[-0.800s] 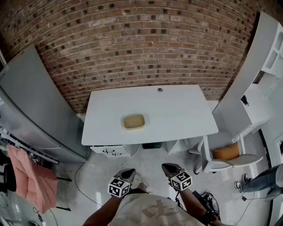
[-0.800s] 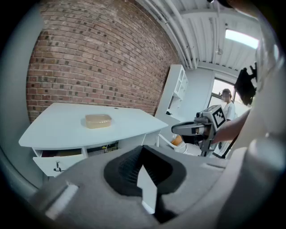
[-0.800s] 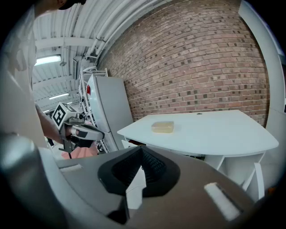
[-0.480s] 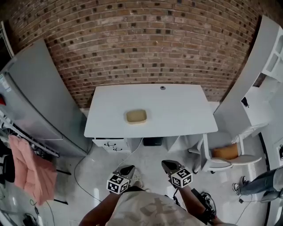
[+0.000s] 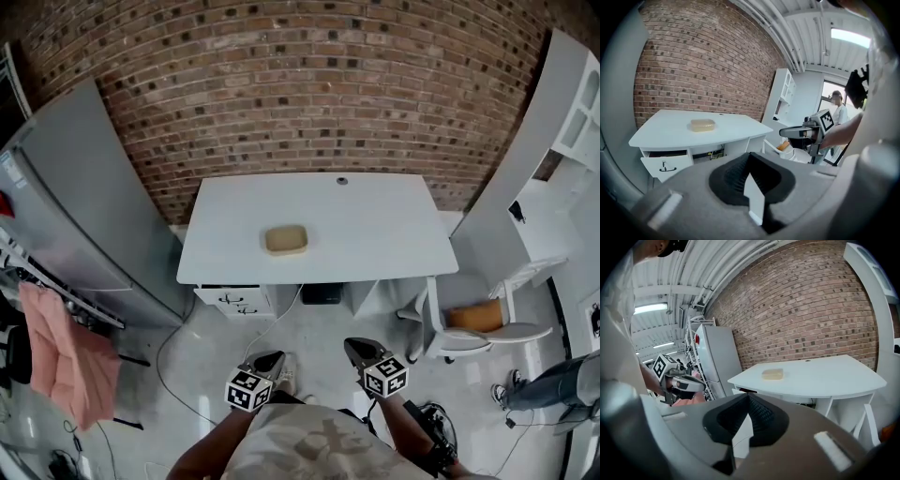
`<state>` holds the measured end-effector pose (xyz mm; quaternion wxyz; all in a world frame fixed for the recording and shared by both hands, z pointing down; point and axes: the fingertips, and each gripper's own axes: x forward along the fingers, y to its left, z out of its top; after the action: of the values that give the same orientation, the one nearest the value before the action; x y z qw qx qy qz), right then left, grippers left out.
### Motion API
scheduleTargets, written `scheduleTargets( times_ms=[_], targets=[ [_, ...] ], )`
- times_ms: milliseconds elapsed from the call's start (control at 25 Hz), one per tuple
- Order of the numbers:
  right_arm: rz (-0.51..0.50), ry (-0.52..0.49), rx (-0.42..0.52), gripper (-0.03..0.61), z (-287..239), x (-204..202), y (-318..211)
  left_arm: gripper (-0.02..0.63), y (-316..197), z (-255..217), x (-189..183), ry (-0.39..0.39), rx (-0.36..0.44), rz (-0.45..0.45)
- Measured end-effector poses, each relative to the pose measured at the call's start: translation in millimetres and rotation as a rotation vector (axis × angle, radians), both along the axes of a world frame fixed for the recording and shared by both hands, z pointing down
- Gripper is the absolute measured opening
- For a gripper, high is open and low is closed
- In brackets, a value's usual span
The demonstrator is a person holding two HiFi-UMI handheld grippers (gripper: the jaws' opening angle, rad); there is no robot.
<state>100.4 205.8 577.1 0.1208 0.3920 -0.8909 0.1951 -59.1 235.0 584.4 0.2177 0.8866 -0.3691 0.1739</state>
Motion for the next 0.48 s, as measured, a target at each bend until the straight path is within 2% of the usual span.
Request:
scheduleTargets(
  times_ms=[480],
  targets=[
    [0.002,-0.003,-0.020,0.008,5,1,-13,0.005,-27,-10,-6,-0.020,0.038,0.003]
  ],
)
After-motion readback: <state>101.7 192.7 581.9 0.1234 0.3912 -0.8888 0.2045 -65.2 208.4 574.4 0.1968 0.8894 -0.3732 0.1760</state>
